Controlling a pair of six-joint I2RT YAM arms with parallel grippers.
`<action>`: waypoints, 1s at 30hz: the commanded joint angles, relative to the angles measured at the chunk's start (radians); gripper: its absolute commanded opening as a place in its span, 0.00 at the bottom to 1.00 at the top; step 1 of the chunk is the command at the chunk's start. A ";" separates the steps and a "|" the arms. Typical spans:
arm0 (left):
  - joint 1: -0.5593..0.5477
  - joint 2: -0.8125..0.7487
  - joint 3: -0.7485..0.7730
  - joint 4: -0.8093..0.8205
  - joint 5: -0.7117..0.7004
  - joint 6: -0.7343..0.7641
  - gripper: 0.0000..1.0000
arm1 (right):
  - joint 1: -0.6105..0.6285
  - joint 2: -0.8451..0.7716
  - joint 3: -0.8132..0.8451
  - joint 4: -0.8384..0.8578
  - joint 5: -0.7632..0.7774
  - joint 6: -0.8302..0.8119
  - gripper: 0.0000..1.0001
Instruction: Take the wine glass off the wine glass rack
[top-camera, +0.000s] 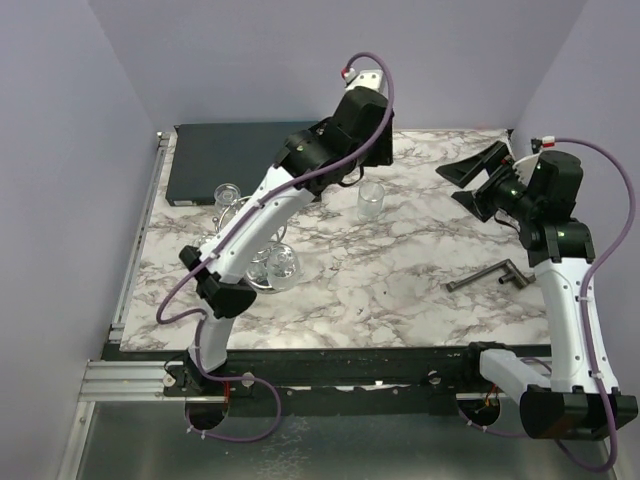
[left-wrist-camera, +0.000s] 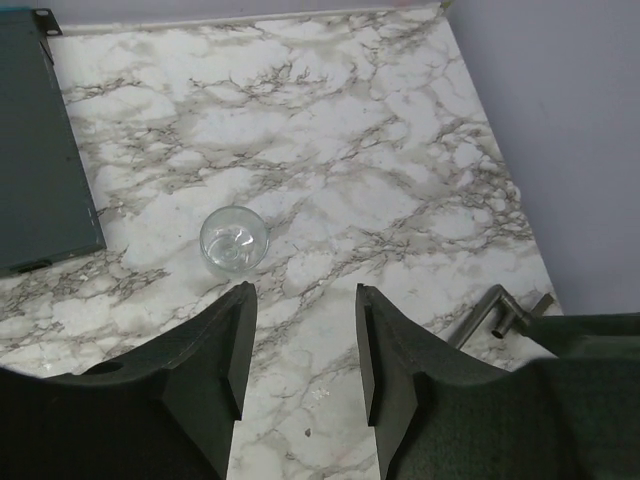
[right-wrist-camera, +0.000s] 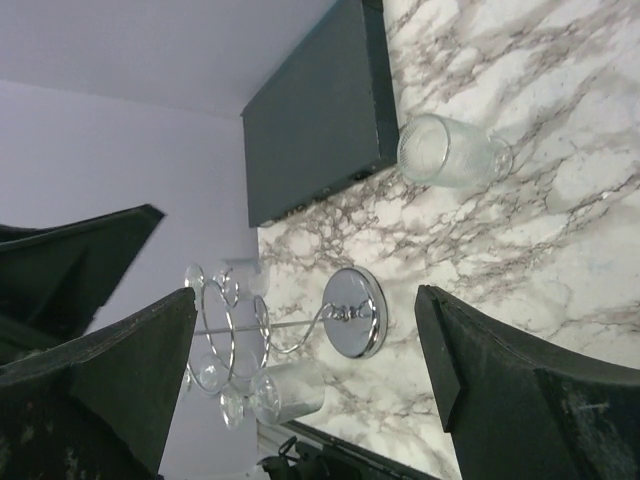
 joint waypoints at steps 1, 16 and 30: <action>-0.006 -0.149 -0.075 0.027 -0.037 0.012 0.50 | 0.076 -0.015 -0.064 0.067 -0.072 0.017 0.97; -0.006 -0.542 -0.389 0.097 -0.132 0.010 0.54 | 0.725 0.133 -0.133 0.268 0.143 0.209 0.85; -0.006 -0.680 -0.532 0.131 -0.142 -0.007 0.55 | 0.932 0.345 -0.140 0.461 0.169 0.331 0.67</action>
